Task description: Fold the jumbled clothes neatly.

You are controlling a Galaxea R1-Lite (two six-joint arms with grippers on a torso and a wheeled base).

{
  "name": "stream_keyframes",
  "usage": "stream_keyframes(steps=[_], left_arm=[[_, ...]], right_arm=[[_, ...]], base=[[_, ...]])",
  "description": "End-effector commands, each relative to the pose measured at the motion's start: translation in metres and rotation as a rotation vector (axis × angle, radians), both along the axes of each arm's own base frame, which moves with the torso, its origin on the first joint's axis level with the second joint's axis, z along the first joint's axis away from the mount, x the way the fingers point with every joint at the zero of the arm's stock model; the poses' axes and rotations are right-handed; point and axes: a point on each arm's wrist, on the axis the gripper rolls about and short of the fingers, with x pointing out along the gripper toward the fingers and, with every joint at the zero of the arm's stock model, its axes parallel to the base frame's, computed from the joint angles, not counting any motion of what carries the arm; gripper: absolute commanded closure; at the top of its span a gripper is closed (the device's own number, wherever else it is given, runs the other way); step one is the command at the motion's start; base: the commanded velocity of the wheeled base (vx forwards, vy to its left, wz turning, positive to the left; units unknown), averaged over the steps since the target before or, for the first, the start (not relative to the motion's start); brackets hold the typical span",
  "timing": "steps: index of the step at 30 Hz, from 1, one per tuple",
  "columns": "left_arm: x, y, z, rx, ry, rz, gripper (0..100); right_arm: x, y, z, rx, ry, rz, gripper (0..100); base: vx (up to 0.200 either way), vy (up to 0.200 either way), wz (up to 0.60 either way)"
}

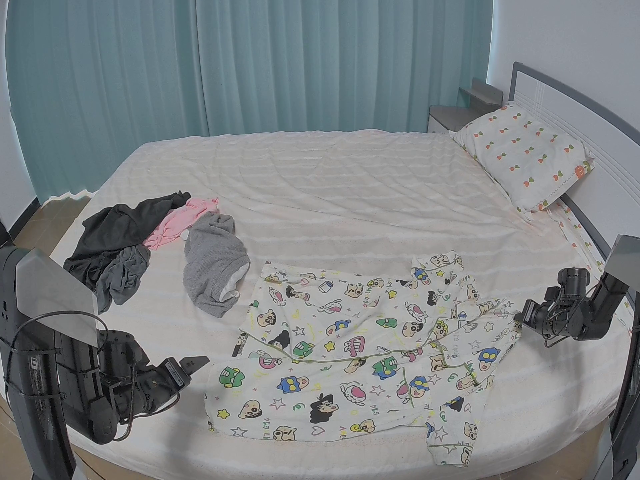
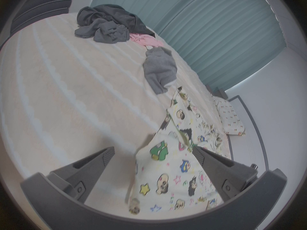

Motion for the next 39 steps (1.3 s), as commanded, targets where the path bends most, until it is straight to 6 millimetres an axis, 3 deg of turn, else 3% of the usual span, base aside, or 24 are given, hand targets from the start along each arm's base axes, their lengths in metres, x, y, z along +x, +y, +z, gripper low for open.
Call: stream_keyframes(steps=[1, 8, 11, 17, 19, 22, 26, 34, 39], left_arm=[[0.029, -0.02, 0.008, -0.026, -0.116, -0.037, 0], [0.09, -0.046, 0.011, -0.015, -0.042, -0.073, 0], [0.106, -0.056, 0.014, -0.009, -0.009, -0.09, 0], [0.13, -0.072, 0.016, -0.005, 0.0, -0.114, 0], [0.14, -0.085, 0.006, 0.019, 0.049, -0.126, 0], [0.145, -0.092, -0.004, 0.057, 0.074, -0.104, 0], [0.143, -0.091, -0.008, 0.111, 0.096, -0.128, 0], [0.142, -0.088, -0.013, 0.174, 0.125, -0.149, 0], [0.153, -0.09, -0.02, 0.2, 0.109, -0.111, 0]], right_arm=[[-0.001, -0.002, 0.0, 0.002, -0.001, -0.004, 0], [-0.01, 0.001, 0.012, 0.013, -0.02, -0.006, 0], [-0.015, 0.009, 0.015, 0.012, -0.04, 0.006, 0], [-0.017, 0.056, 0.03, 0.086, -0.15, 0.063, 0], [-0.017, 0.091, 0.034, 0.15, -0.188, 0.118, 0], [-0.023, 0.128, 0.027, 0.179, -0.156, 0.211, 0], [-0.025, 0.152, 0.022, 0.221, -0.13, 0.251, 0], [-0.025, 0.16, 0.023, 0.245, -0.13, 0.26, 0], [-0.026, 0.16, 0.022, 0.247, -0.162, 0.265, 0]], base=[[0.0, 0.0, 0.0], [0.0, 0.0, 0.0], [0.0, 0.0, 0.0], [0.0, 0.0, 0.0], [0.0, 0.0, 0.0], [0.0, 0.0, 0.0], [0.0, 0.0, 0.0], [0.0, 0.0, 0.0], [0.0, 0.0, 0.0]])
